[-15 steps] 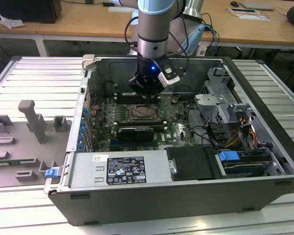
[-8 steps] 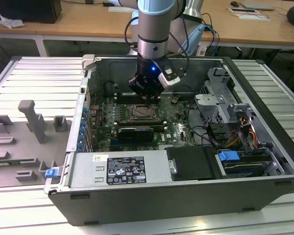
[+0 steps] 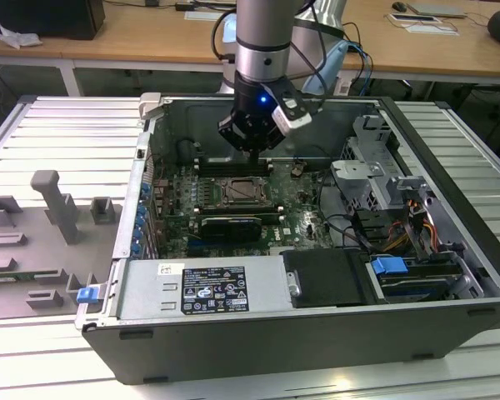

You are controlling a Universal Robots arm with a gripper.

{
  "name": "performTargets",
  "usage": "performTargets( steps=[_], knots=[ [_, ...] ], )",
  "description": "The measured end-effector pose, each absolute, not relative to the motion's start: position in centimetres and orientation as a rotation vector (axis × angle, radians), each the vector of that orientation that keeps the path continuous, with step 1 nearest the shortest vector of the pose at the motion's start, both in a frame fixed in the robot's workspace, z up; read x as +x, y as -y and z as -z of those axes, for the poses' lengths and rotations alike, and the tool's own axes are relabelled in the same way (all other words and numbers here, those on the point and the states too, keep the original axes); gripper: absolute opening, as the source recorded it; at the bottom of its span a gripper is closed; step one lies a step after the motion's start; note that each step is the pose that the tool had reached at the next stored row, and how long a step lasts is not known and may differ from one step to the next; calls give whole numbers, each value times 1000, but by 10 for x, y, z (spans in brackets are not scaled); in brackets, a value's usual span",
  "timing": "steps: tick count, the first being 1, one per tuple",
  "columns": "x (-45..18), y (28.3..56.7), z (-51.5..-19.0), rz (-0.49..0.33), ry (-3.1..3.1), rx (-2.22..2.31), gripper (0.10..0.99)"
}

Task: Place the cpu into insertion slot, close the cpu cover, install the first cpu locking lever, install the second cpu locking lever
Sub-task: 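Install the second cpu locking lever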

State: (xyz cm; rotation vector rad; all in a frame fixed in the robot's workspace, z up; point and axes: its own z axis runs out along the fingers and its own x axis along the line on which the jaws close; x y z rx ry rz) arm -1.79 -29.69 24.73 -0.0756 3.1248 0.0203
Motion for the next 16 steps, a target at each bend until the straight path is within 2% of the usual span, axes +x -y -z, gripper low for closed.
performTargets(
  steps=[9,12,13,16],
  knots=[
    [-18,329,-247,-21,-3125,-75,106],
    [-18,338,-246,-58,-3125,-75,106],
    [-18,342,-245,-97,-3123,-75,106],
    [-18,349,-242,-105,-3125,-75,106]
  ],
)
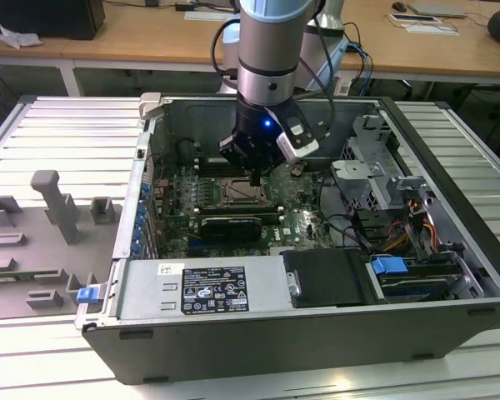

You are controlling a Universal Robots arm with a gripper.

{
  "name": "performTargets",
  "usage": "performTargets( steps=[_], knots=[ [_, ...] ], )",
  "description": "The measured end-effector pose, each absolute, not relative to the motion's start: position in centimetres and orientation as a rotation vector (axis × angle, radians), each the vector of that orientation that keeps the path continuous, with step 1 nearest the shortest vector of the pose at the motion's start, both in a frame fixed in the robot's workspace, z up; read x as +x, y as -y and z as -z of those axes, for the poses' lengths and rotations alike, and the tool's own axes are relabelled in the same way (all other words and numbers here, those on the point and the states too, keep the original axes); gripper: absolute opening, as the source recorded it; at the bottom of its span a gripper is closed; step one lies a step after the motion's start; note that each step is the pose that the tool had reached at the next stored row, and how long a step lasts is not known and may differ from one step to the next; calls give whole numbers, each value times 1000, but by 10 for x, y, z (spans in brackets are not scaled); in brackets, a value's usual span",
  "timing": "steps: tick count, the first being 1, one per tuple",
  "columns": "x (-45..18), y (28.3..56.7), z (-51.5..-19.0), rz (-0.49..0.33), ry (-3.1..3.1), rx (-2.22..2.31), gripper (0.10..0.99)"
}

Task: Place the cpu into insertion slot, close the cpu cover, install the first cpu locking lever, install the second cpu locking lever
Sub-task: 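Install the second cpu locking lever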

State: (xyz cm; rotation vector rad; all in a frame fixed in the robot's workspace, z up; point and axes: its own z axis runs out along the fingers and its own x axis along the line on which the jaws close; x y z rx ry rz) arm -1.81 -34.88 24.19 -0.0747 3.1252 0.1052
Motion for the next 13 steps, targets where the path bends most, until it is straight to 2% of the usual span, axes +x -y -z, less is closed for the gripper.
performTargets(
  steps=[13],
  knots=[
    [-22,361,-239,-107,-3125,-98,106]
  ],
)
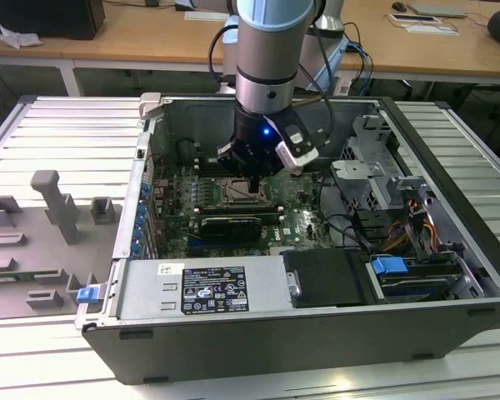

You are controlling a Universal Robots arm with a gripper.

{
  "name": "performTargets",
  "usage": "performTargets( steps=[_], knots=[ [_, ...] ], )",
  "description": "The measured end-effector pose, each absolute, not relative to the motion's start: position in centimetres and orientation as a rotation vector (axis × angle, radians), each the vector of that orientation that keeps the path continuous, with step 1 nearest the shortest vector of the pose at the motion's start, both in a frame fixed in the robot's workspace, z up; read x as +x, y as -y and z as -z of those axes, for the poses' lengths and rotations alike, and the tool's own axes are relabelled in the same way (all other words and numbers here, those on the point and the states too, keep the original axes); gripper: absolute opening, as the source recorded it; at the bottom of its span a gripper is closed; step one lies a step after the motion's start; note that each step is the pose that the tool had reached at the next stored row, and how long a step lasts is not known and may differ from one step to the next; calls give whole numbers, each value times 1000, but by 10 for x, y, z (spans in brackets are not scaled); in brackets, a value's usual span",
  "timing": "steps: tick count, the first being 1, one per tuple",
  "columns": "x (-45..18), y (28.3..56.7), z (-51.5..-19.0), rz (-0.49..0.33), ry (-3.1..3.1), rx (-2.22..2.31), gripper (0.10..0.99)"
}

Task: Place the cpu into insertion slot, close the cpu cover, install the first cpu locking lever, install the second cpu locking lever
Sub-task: 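Install the second cpu locking lever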

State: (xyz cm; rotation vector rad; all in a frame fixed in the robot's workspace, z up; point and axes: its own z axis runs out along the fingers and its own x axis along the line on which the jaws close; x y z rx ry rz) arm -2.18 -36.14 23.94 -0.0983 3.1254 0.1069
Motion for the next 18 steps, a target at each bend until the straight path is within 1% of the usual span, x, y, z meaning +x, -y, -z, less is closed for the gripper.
performTargets(
  steps=[7,11,18],
  knots=[
    [-28,368,-239,-108,-3125,-98,106],
    [-42,370,-238,-115,-3125,-98,106],
    [-52,371,-227,-141,-3123,-98,106]
  ],
)
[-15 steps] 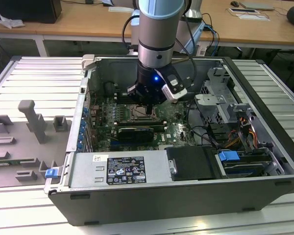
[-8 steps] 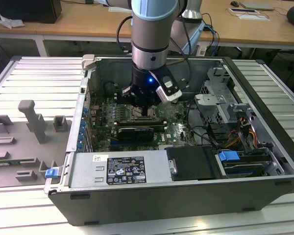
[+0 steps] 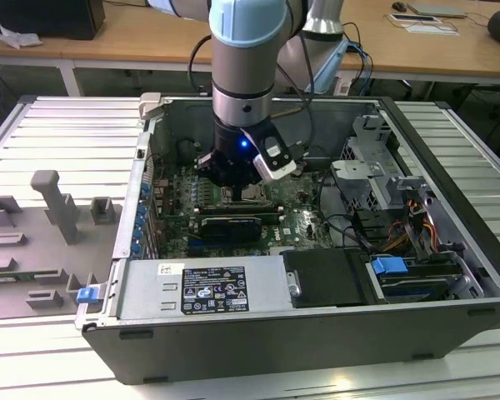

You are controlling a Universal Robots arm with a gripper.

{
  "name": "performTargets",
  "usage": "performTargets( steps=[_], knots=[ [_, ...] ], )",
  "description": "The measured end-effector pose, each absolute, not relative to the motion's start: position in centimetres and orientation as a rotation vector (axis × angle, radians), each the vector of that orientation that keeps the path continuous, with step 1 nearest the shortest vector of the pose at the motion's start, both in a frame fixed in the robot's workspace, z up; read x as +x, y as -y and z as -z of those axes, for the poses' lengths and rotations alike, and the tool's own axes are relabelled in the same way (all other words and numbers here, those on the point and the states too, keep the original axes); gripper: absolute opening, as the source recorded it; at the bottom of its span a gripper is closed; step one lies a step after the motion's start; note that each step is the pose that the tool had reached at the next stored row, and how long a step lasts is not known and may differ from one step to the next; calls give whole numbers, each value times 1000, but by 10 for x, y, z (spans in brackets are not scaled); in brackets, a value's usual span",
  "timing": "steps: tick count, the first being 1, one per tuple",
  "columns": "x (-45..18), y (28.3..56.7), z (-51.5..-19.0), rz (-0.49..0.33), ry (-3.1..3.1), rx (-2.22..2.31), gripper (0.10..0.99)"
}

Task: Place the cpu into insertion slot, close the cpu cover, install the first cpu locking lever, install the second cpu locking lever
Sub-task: 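Install the second cpu locking lever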

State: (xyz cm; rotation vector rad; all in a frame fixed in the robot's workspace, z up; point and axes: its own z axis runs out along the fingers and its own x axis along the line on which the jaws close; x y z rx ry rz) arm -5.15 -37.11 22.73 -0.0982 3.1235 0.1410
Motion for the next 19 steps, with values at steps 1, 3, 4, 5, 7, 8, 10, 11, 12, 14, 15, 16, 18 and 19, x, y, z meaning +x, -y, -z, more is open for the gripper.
performTargets(
  steps=[1,3,4,5,7,8,10,11,12,14,15,16,18,19],
  knots=[
    [-53,372,-227,-150,-3123,-98,106],
    [-57,374,-227,-173,-3121,-98,106],
    [-58,375,-227,-183,-3120,-98,106],
    [-59,379,-226,-194,-3119,-100,106],
    [-60,383,-226,-218,-3117,-100,106],
    [-61,384,-226,-229,-3116,-101,106],
    [-64,390,-226,-257,-3114,-102,106],
    [-65,391,-226,-265,-3113,-102,106],
    [-66,391,-225,-270,-3112,-103,106],
    [-68,391,-221,-280,-3111,-103,106],
    [-69,391,-220,-286,-3111,-103,106],
    [-69,391,-217,-291,-3110,-104,106],
    [-71,391,-213,-316,-3107,-107,106],
    [-72,392,-210,-329,-3105,-107,106]
  ],
)
